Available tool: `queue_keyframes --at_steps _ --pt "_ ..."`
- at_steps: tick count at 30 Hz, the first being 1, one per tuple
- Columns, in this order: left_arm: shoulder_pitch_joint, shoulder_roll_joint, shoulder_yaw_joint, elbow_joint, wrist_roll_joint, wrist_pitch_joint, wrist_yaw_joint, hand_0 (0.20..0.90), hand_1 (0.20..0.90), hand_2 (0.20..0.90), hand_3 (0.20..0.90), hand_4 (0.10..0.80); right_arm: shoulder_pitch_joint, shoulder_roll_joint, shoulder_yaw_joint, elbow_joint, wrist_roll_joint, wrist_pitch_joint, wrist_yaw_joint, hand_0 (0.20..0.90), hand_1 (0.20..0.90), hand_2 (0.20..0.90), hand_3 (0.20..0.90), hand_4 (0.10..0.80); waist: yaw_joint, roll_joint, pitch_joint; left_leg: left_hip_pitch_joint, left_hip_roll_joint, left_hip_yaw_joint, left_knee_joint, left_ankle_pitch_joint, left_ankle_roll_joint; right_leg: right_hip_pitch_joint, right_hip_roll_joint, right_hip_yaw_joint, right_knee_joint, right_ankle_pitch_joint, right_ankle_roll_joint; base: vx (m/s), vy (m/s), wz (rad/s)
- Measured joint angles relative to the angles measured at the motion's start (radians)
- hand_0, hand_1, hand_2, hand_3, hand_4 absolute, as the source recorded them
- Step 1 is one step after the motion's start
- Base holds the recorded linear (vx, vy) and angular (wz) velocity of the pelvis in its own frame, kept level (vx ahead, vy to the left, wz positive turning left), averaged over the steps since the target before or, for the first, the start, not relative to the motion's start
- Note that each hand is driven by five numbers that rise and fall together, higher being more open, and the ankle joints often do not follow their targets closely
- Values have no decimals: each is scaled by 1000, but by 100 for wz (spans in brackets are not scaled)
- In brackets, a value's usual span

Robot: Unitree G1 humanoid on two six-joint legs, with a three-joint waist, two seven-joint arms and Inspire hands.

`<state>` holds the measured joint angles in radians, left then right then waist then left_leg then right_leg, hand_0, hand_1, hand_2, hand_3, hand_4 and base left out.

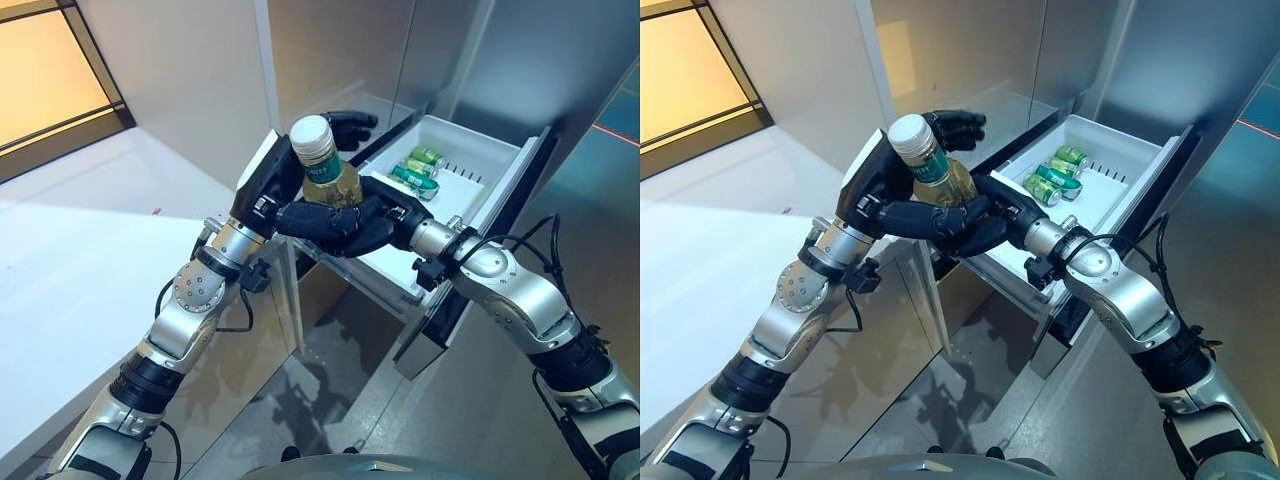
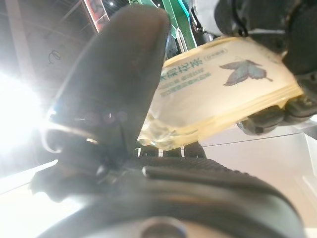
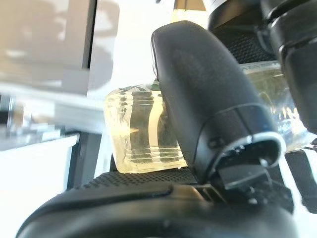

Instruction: Put drinks into fridge and close the fridge

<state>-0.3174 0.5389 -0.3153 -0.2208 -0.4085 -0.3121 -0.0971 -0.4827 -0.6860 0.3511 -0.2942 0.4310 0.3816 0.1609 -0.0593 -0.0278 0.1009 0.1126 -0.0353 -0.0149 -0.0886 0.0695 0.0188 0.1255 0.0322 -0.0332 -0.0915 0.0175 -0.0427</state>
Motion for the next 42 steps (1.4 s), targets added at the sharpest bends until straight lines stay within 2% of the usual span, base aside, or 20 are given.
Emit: queue_keyframes --at_steps 7,13,17,20,21,22,23,26,31,35,38,41,42 --pt "1 -22 32 1 -4 2 13 900 900 900 900 800 -132 -152 -3 155 -367 -160 -70 300 300 300 200 100 12 -4 2 0 0 -11 0 0 0 3 0 -5 0 0 0 11 -3 2" --pt "3 -37 47 0 -32 -1 -23 900 900 900 900 800 -162 -221 -30 420 -498 -170 -211 300 300 300 200 100 50 -7 6 -3 -1 -34 0 0 0 7 0 -26 0 0 0 39 2 9" --pt "8 -39 47 0 -139 19 -86 900 900 900 900 800 -162 -237 -30 578 -511 -169 -253 300 300 300 200 100 64 -6 16 -5 -2 -58 0 3 -1 14 0 -50 0 -3 2 44 1 19" --pt "18 -50 46 1 -256 95 -148 900 900 900 900 800 -163 -237 -30 675 -511 -170 -268 300 300 300 200 100 76 0 34 -6 -3 -73 -1 6 -2 19 -1 -66 0 -4 5 59 -2 17" --pt "38 -63 42 9 -325 154 -182 900 900 900 900 800 -163 -237 -29 732 -511 -178 -268 300 300 300 200 100 88 7 40 -7 -4 -76 -1 7 -1 20 -2 -70 0 -5 5 73 -2 7" --pt "47 -66 38 12 -349 175 -192 900 900 900 900 800 -164 -237 -28 752 -511 -180 -268 300 300 300 200 100 89 10 42 -7 -5 -79 -2 7 -1 21 -3 -74 0 -5 6 88 2 20" --pt "72 -68 29 26 -412 240 -226 900 900 900 900 800 -165 -237 -21 804 -511 -180 -268 300 300 300 200 100 91 14 45 -11 -6 -90 -3 10 -1 22 -4 -89 0 -6 6 52 7 25" --pt "126 -83 -10 96 -545 379 -264 900 900 900 900 800 -215 -237 31 953 -513 -186 -269 300 300 300 200 100 106 28 56 -17 -10 -108 -2 17 -1 22 -7 -108 0 -6 6 53 4 18" --pt "230 -92 -101 255 -662 563 -284 900 900 900 900 800 -285 -238 109 1102 -534 -193 -270 300 300 300 200 100 113 48 66 -37 -19 -138 -3 35 1 18 -14 -147 -1 -8 8 0 -1 25" --pt "293 -84 -168 366 -660 592 -311 900 900 900 900 800 -314 -238 157 1204 -524 -201 -264 300 300 300 200 100 148 51 69 -68 -22 -166 -4 48 -2 -1 -15 -176 -1 -10 6 -56 -25 26" --pt "309 -71 -179 422 -646 590 -326 900 900 900 900 800 -315 -232 153 1266 -459 -195 -237 300 300 300 200 100 172 59 74 -91 -22 -188 -5 54 -11 -17 -13 -201 0 -9 5 -26 -33 26" --pt "315 -63 -183 473 -570 551 -330 900 900 900 900 800 -315 -202 126 1310 -440 -173 -212 300 300 300 200 100 194 69 78 -100 -23 -192 -5 56 -11 -22 -13 -204 0 -9 5 -74 -34 8" --pt "312 -57 -193 509 -506 497 -330 900 900 900 900 800 -315 -186 125 1328 -440 -163 -200 300 300 300 200 100 197 70 79 -117 -25 -199 -4 66 -5 -36 -13 -212 0 -9 5 -130 -29 12"
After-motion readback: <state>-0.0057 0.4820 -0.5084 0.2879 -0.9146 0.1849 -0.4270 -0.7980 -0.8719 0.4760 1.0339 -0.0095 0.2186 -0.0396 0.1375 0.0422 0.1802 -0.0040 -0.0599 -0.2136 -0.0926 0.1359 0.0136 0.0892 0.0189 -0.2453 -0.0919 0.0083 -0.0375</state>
